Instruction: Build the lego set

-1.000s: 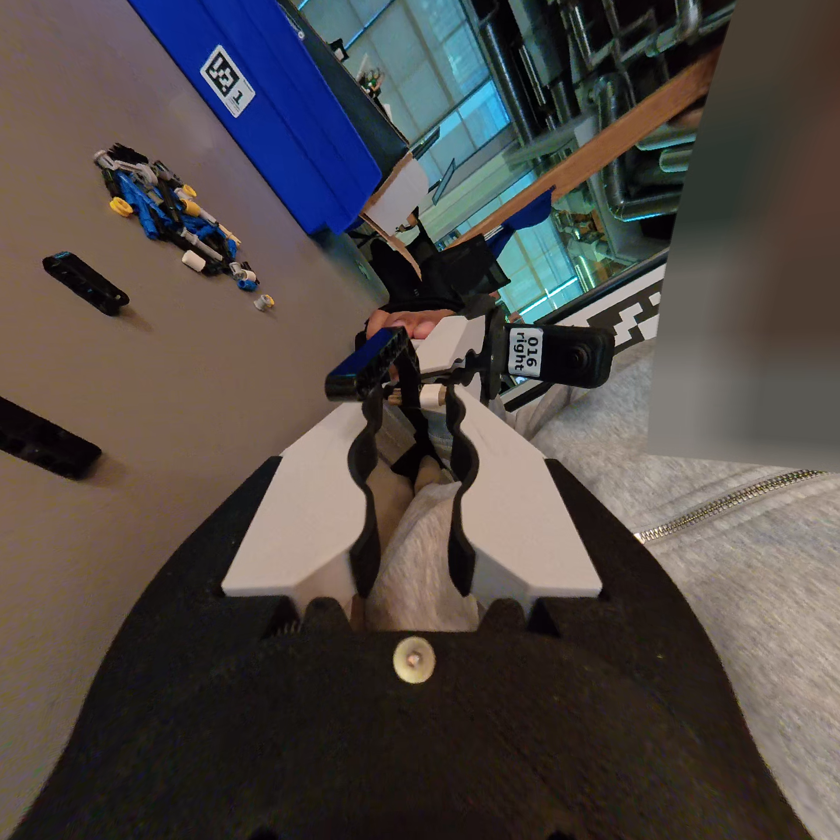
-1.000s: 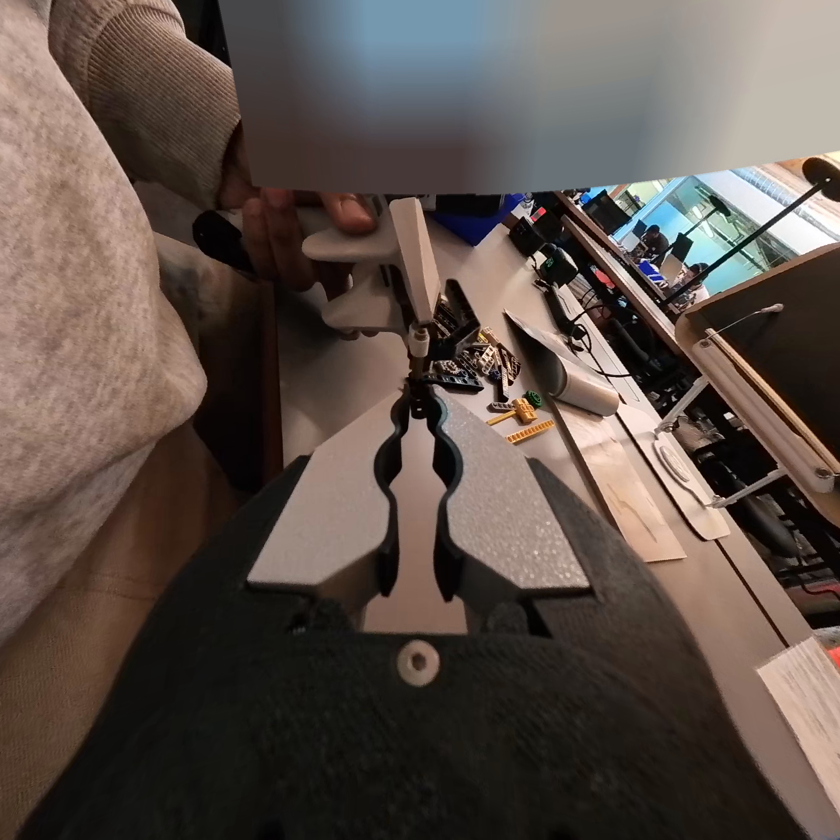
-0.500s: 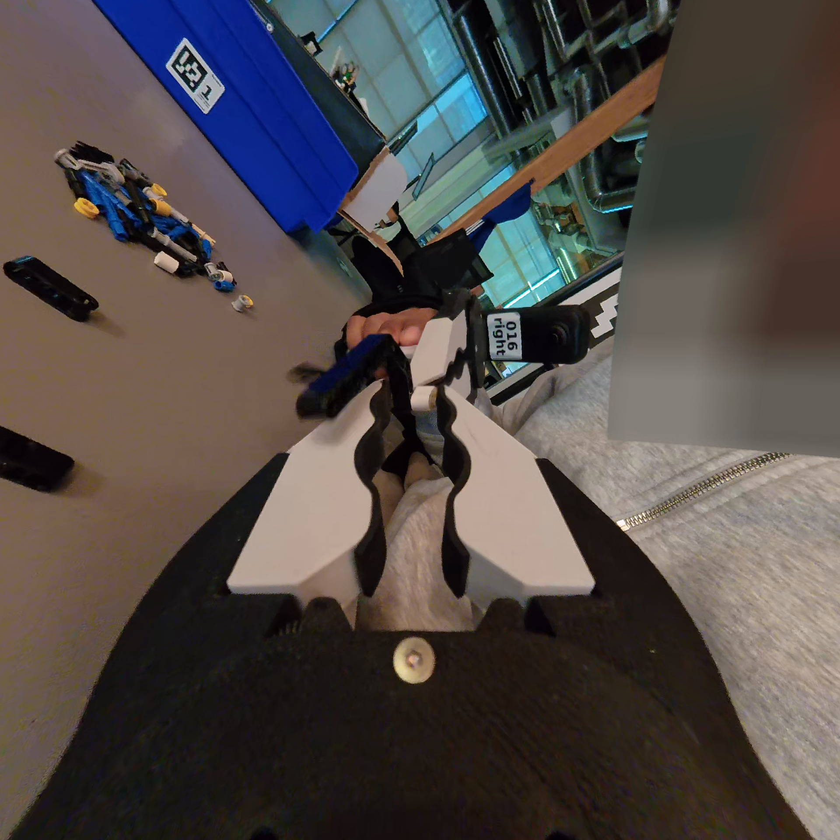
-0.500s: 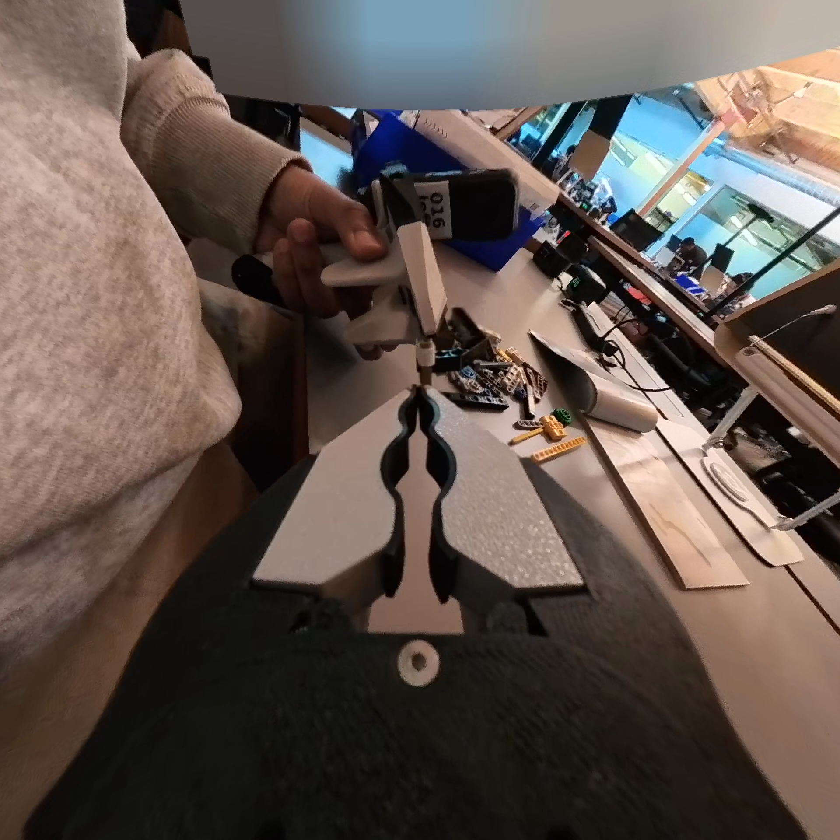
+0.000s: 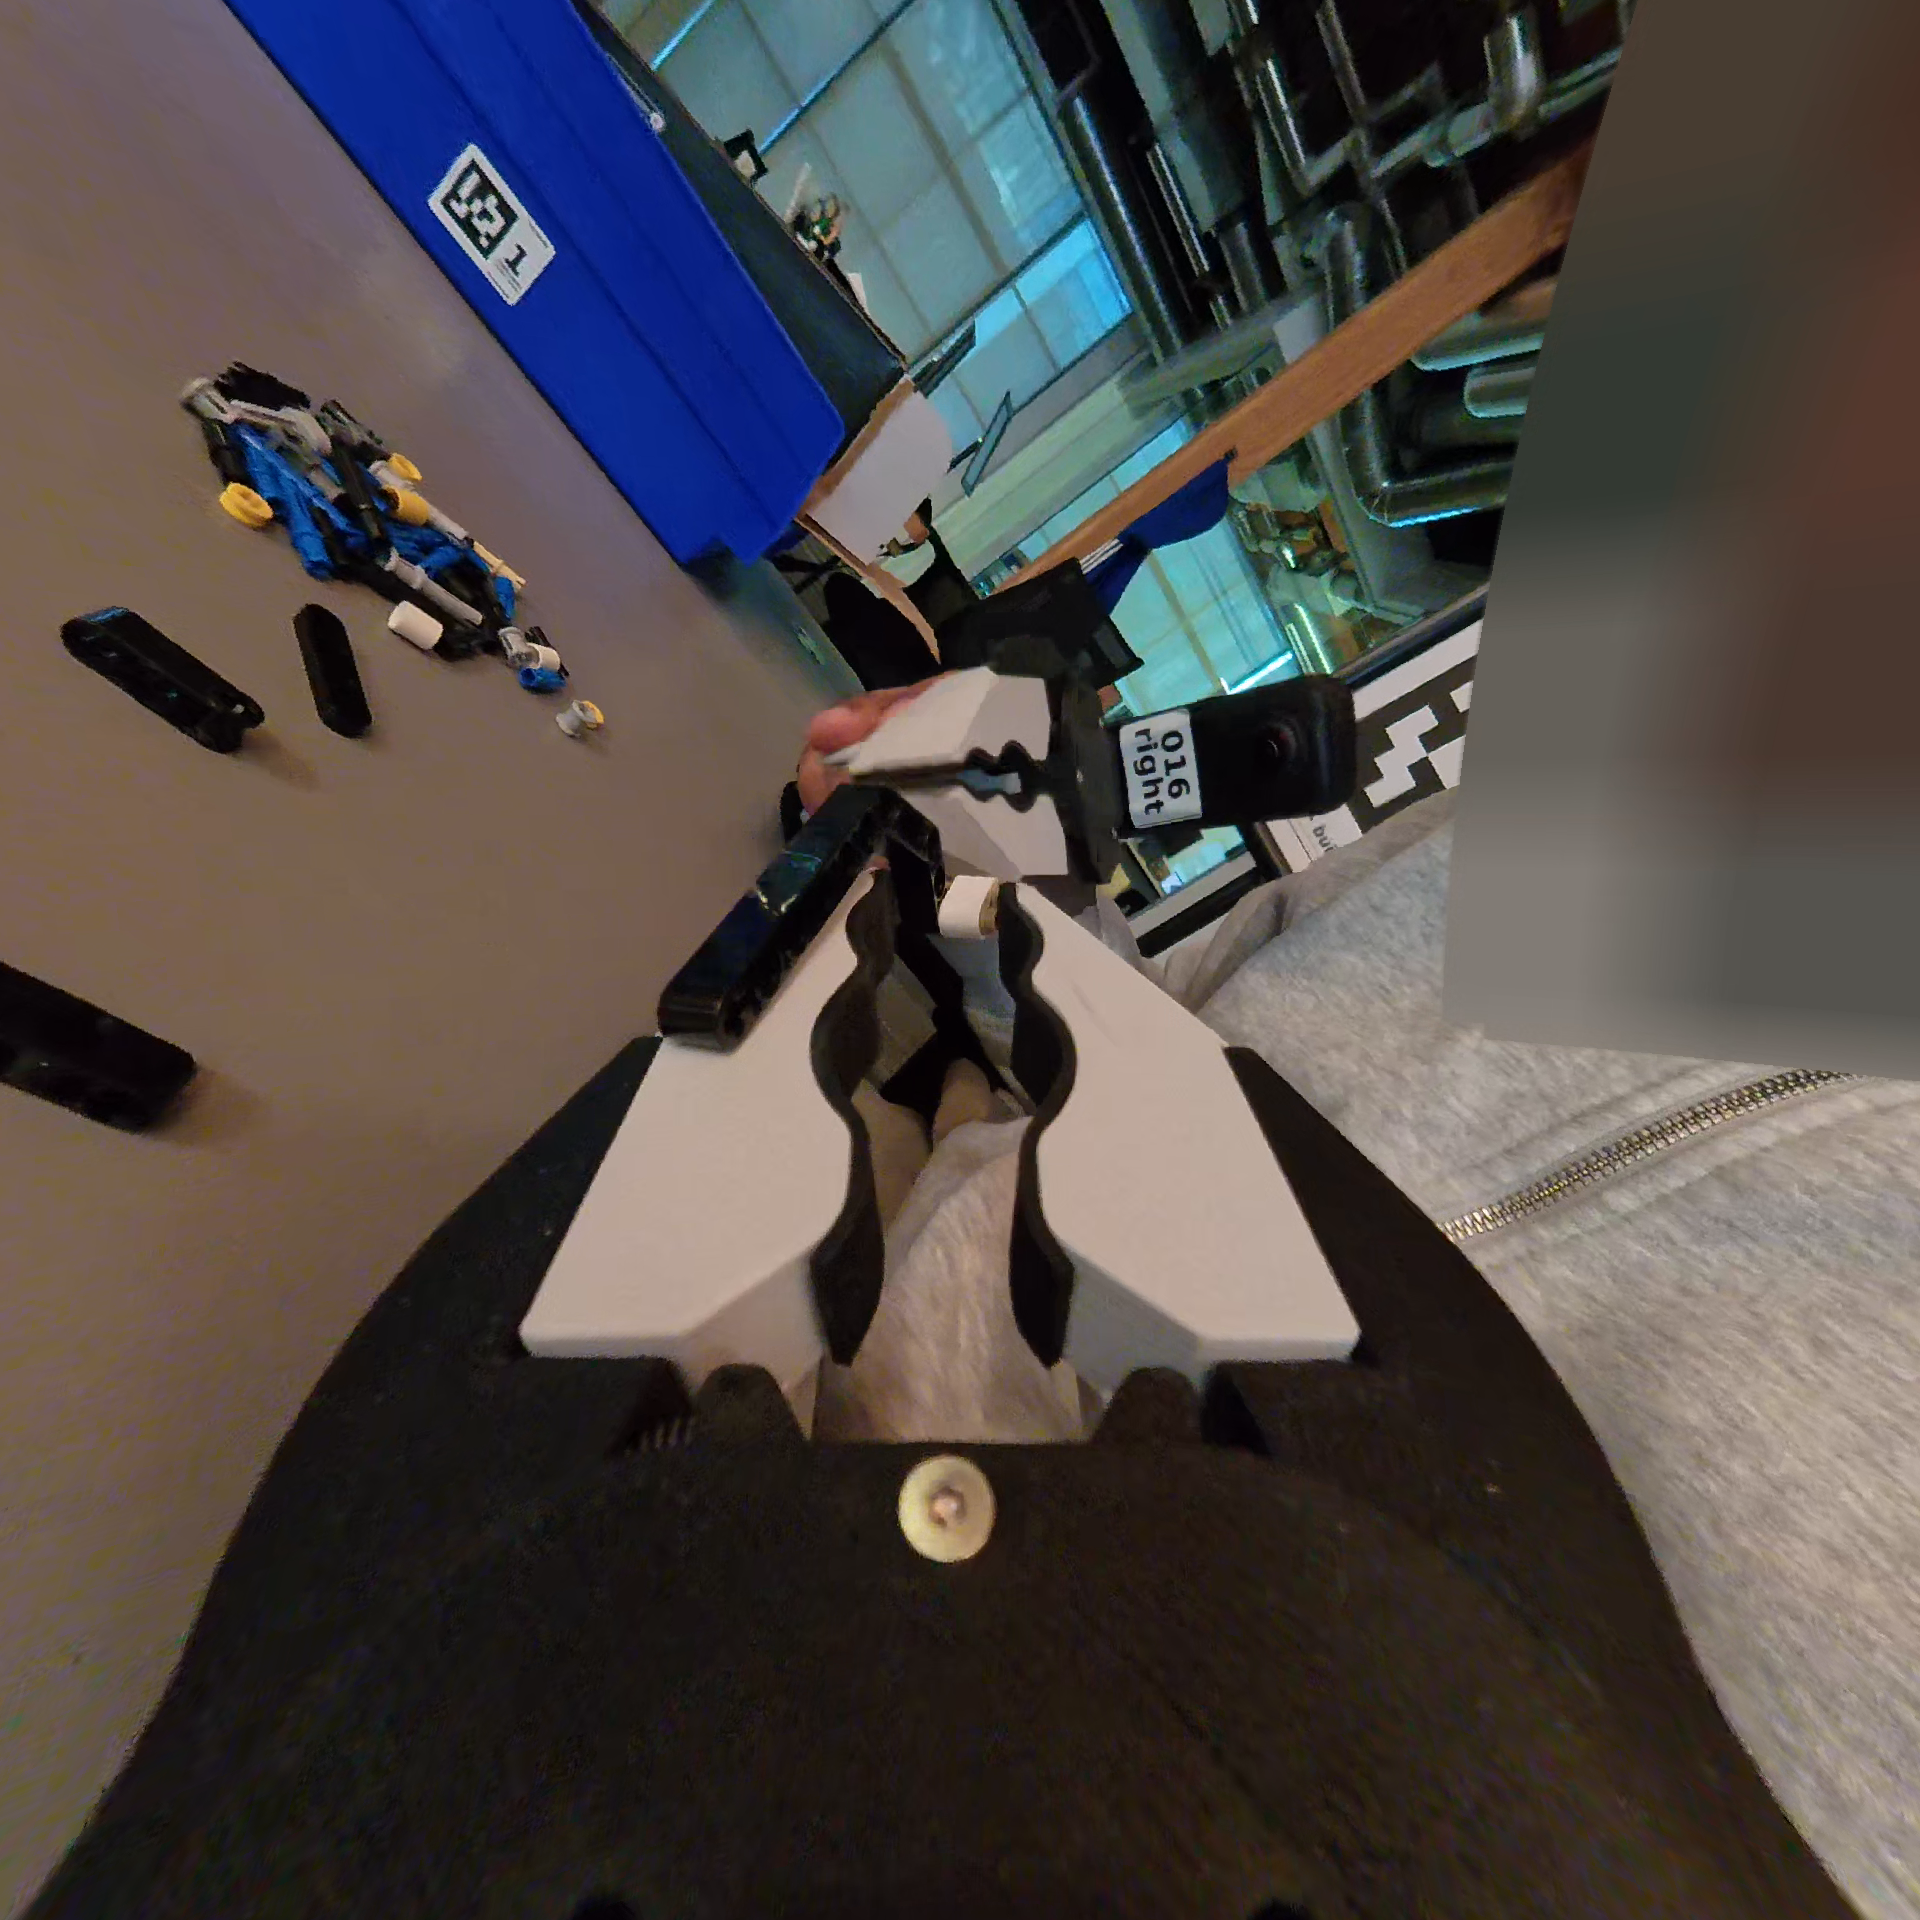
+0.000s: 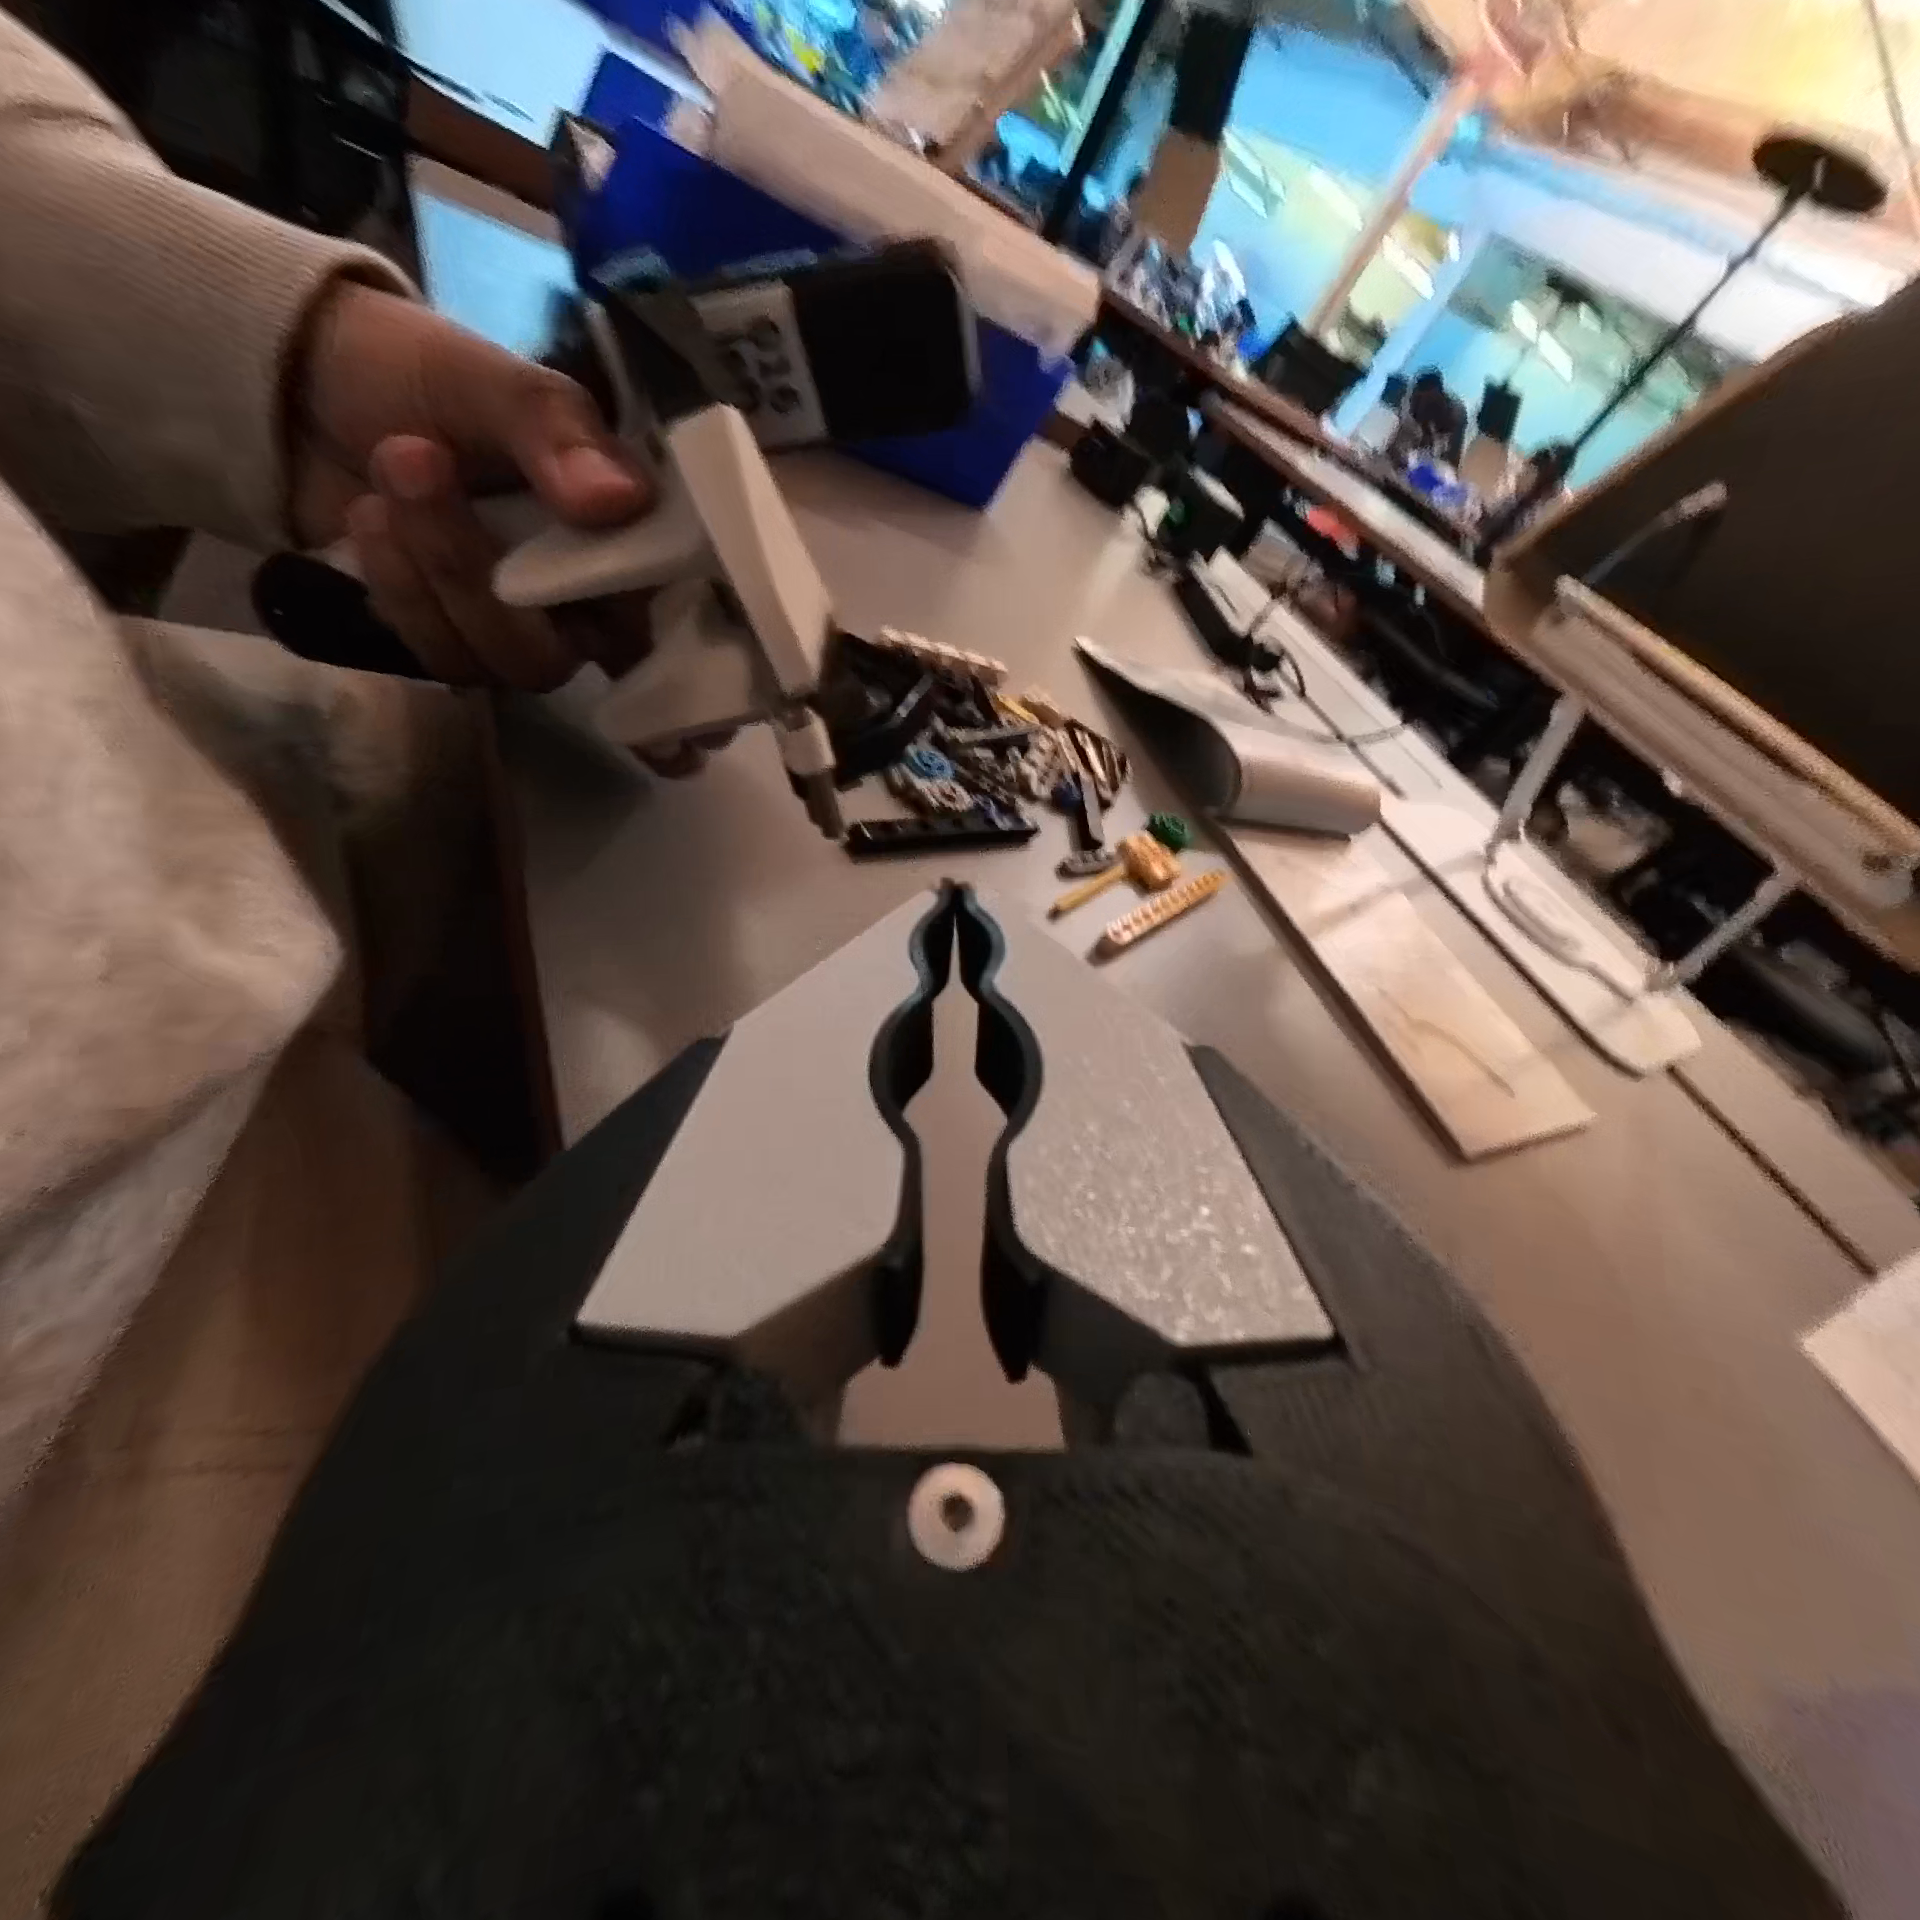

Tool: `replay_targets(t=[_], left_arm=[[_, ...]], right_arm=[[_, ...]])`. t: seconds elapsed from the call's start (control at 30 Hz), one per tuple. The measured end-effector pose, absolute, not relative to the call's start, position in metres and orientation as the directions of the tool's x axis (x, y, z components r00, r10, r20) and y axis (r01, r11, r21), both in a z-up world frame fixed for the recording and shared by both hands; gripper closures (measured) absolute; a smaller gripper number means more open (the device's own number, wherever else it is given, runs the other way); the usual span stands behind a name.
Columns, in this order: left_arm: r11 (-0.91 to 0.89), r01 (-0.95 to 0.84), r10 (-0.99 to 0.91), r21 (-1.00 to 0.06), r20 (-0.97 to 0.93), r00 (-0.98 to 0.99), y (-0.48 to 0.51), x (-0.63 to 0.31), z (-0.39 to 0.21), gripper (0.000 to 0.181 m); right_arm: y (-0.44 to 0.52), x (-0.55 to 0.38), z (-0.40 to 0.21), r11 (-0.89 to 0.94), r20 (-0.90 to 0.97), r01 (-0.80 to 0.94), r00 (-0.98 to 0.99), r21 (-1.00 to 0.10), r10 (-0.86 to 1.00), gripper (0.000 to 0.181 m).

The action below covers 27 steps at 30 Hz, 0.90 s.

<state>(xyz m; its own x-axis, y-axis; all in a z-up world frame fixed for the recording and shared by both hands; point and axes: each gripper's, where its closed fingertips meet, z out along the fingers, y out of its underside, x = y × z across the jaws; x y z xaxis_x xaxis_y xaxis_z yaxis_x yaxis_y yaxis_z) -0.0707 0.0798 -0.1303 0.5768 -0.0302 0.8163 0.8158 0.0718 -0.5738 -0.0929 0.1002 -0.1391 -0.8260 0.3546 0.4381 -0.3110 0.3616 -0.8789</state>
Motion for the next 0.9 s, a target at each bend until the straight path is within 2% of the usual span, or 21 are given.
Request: replay_targets(t=[0.03,0.13,0.2,0.3,0.37,0.43,0.53,0.6,0.77,0.9], left_arm=[[0.081,0.816,-0.025,-0.573,0.817,0.576,0.079,-0.072,-0.130,0.164],[0.095,0.813,0.010,-0.574,0.817,0.576,0.075,-0.078,-0.131,0.165],[0.090,0.800,0.043,-0.594,0.804,0.592,0.071,-0.080,-0.132,0.165],[0.083,0.786,0.062,-0.613,0.790,0.610,0.066,-0.080,-0.131,0.165],[0.095,0.790,0.051,-0.605,0.796,0.604,0.063,-0.081,-0.129,0.165],[0.092,0.797,0.033,-0.597,0.802,0.597,0.061,-0.078,-0.128,0.165],[0.062,0.799,0.029,-0.599,0.801,0.598,0.061,-0.072,-0.130,0.165],[0.059,0.793,0.032,-0.606,0.795,0.605,0.061,-0.071,-0.129,0.165],[0.062,0.788,0.021,-0.612,0.790,0.612,0.060,-0.069,-0.127,0.165],[0.058,0.795,0.001,-0.603,0.797,0.604,0.059,-0.069,-0.128,0.165]], right_arm=[[0.102,-0.100,-0.143,0.390,0.416,-0.266,-0.828,-0.881,0.376,0.180],[0.107,-0.121,-0.165,0.504,0.340,-0.090,-0.836,-0.859,0.430,0.148],[0.108,-0.131,-0.176,0.547,0.304,-0.007,-0.837,-0.837,0.454,0.146],[0.106,-0.140,-0.185,0.628,0.342,-0.033,-0.860,-0.778,0.378,0.144],[0.109,-0.145,-0.193,0.715,0.416,-0.148,-0.884,-0.683,0.214,0.141],[0.110,-0.152,-0.194,0.729,0.440,-0.266,-0.896,-0.631,0.054,0.142],[0.102,-0.157,-0.187,0.659,0.334,-0.330,-0.934,-0.676,-0.126,0.150],[0.100,-0.162,-0.192,0.667,0.244,-0.335,-0.942,-0.665,-0.230,0.154],[0.100,-0.166,-0.206,0.733,0.046,-0.303,-0.936,-0.609,-0.349,0.152],[0.099,-0.160,-0.212,0.737,0.026,-0.330,-0.920,-0.590,-0.391,0.167]])
